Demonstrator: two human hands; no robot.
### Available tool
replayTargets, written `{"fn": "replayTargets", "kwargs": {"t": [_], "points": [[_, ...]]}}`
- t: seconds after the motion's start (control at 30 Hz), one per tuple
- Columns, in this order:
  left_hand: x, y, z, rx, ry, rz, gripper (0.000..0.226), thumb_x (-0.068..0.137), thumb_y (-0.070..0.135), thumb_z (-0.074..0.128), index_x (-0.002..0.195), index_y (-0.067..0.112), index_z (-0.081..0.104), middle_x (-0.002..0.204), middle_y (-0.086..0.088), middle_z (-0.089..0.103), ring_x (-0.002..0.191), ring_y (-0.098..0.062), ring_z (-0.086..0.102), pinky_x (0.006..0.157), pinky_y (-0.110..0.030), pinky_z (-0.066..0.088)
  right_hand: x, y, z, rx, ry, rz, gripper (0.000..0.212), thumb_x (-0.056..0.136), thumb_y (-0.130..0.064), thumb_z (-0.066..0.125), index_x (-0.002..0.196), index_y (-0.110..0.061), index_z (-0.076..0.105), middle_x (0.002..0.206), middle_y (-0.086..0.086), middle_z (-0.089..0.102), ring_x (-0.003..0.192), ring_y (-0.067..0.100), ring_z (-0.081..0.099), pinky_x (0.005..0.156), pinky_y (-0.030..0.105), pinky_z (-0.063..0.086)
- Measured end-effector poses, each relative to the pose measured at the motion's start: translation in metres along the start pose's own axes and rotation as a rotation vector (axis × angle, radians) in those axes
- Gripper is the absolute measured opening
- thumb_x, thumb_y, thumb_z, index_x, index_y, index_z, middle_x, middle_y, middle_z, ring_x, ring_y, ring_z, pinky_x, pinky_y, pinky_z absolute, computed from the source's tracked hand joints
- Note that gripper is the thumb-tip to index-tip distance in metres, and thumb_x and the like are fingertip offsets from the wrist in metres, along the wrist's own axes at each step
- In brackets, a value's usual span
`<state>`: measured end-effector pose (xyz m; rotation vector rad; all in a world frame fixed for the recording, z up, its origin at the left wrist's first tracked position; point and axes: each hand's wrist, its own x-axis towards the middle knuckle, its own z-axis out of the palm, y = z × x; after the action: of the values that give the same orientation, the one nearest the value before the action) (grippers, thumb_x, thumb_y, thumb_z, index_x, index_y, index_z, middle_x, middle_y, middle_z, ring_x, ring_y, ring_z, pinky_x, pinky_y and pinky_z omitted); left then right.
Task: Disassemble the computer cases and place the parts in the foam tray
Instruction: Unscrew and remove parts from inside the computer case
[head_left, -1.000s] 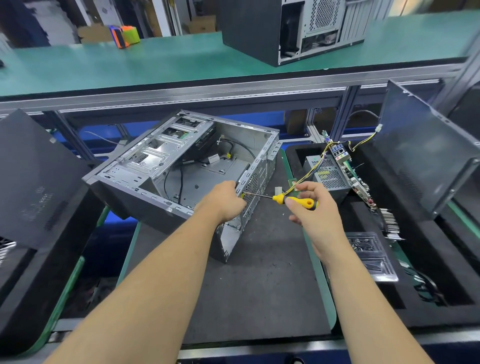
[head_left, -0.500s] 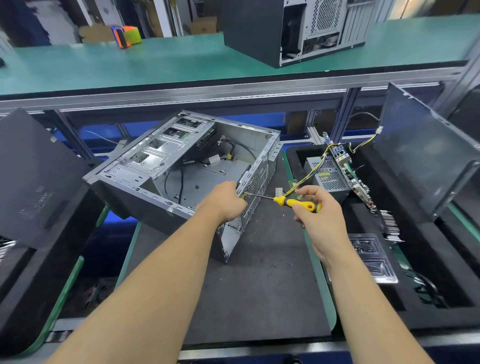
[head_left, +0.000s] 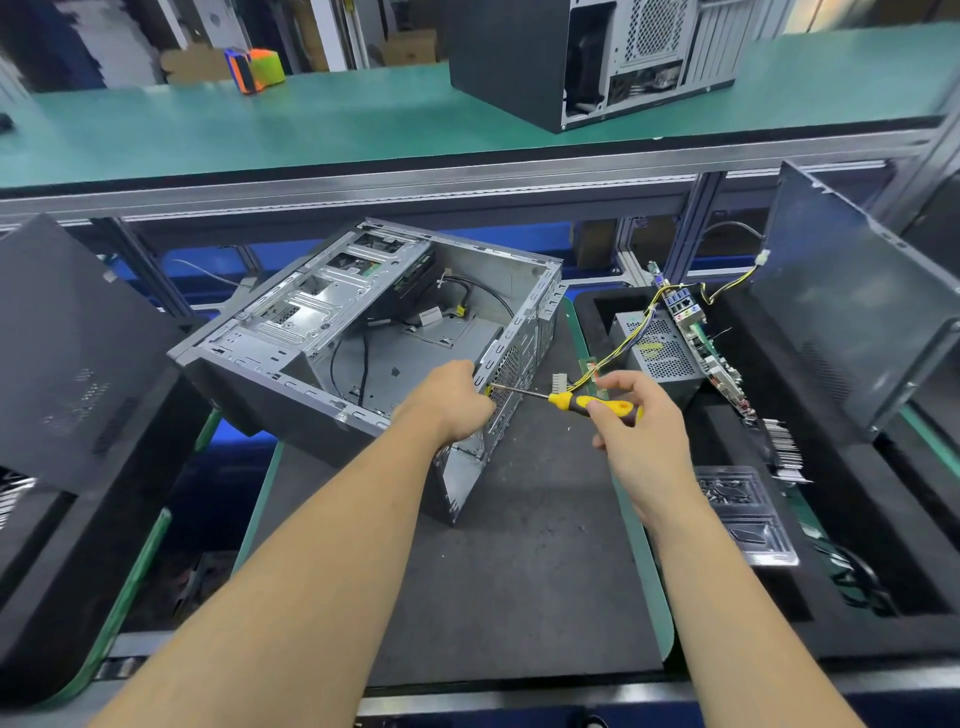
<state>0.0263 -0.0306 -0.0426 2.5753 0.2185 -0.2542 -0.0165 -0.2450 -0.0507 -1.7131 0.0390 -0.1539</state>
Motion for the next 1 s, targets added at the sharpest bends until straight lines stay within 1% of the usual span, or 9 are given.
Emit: {"fn": "replayTargets", "kwargs": {"t": [0.1,0.2,0.27,0.37,0.57,0.7,0.77,0.9,1.0], "points": [[0.0002,0.0005,-0.0001,-0.008,0.006,0.005,0.007,0.087,0.021,0.058,0.090,0.018,0.053,0.092,-0.008,0.065,0.080,-0.030,0.070,0.071,-0.042,0.058,0.0015,-0.0001,0.0012,0.150,-0.054,0.050,0.030,0.089,0.001,0.067,0.096,-0.028,0.063,0.074,-0.028,0.064,0.063,0.003,0.056,0.061,0.021,0.054],[-0.0002,0.0006,0.0000,-0.016,0.006,0.007,0.007,0.087,0.021,0.058,0.090,0.019,0.053,0.091,-0.008,0.065,0.080,-0.031,0.070,0.072,-0.043,0.059,0.0011,-0.0038,0.0025,0.119,-0.044,0.181,0.006,0.096,-0.029,0.065,0.096,-0.025,0.061,0.080,-0.013,0.064,0.059,0.007,0.059,0.053,0.025,0.053],[-0.0004,0.0001,0.0003,-0.021,0.002,0.004,0.007,0.088,0.020,0.058,0.092,0.018,0.053,0.091,-0.008,0.065,0.081,-0.031,0.070,0.073,-0.044,0.059,0.0020,-0.0010,0.0010,0.051,-0.046,0.294,0.028,0.102,-0.040,0.050,0.090,-0.017,0.060,0.070,0.001,0.057,0.045,0.011,0.048,0.043,0.026,0.043],[0.0000,-0.0003,0.0006,-0.026,-0.002,0.006,0.007,0.088,0.019,0.058,0.091,0.017,0.052,0.092,-0.009,0.064,0.083,-0.031,0.070,0.072,-0.043,0.058,0.0002,0.0009,0.0010,0.045,-0.022,0.214,0.025,0.102,-0.025,0.050,0.081,-0.015,0.061,0.062,0.000,0.052,0.046,0.010,0.041,0.043,0.027,0.036],[0.0009,-0.0009,0.0020,-0.047,-0.013,-0.003,0.008,0.090,0.018,0.058,0.091,0.017,0.050,0.091,-0.011,0.063,0.078,-0.028,0.073,0.058,-0.034,0.049,0.0022,-0.0036,-0.0047,0.138,-0.042,0.101,0.024,0.090,0.000,0.066,0.097,-0.023,0.064,0.071,-0.019,0.065,0.058,0.009,0.054,0.063,0.030,0.053],[0.0022,-0.0010,0.0011,-0.048,-0.022,0.002,0.013,0.091,0.016,0.059,0.087,0.019,0.047,0.088,-0.009,0.063,0.068,-0.021,0.073,0.050,-0.027,0.042,0.0020,-0.0050,-0.0007,0.137,-0.063,0.158,0.007,0.094,-0.022,0.068,0.096,-0.022,0.061,0.083,-0.011,0.066,0.059,0.006,0.056,0.054,0.025,0.051],[0.0021,-0.0005,0.0004,-0.049,-0.024,0.005,0.012,0.091,0.014,0.059,0.087,0.017,0.048,0.083,-0.010,0.065,0.065,-0.020,0.073,0.047,-0.024,0.039,0.0036,-0.0037,-0.0005,0.070,-0.036,0.235,0.024,0.101,-0.036,0.054,0.089,-0.016,0.059,0.072,0.001,0.059,0.046,0.010,0.046,0.043,0.027,0.041],[0.0017,0.0014,-0.0014,-0.054,-0.034,-0.003,0.013,0.090,0.010,0.058,0.084,0.015,0.048,0.072,-0.011,0.067,0.060,-0.018,0.072,0.043,-0.023,0.036,0.0040,-0.0016,-0.0010,0.057,-0.019,0.137,0.022,0.101,-0.023,0.049,0.083,-0.016,0.060,0.056,-0.009,0.050,0.051,0.015,0.038,0.046,0.025,0.034],[0.0005,0.0008,-0.0013,-0.058,-0.012,0.003,0.015,0.089,0.011,0.059,0.081,0.015,0.047,0.072,-0.009,0.064,0.059,-0.019,0.072,0.039,-0.019,0.034,0.0039,-0.0039,-0.0038,0.047,-0.039,0.067,0.015,0.097,-0.013,0.056,0.088,-0.025,0.061,0.072,-0.002,0.064,0.058,0.018,0.043,0.057,0.032,0.039]]}}
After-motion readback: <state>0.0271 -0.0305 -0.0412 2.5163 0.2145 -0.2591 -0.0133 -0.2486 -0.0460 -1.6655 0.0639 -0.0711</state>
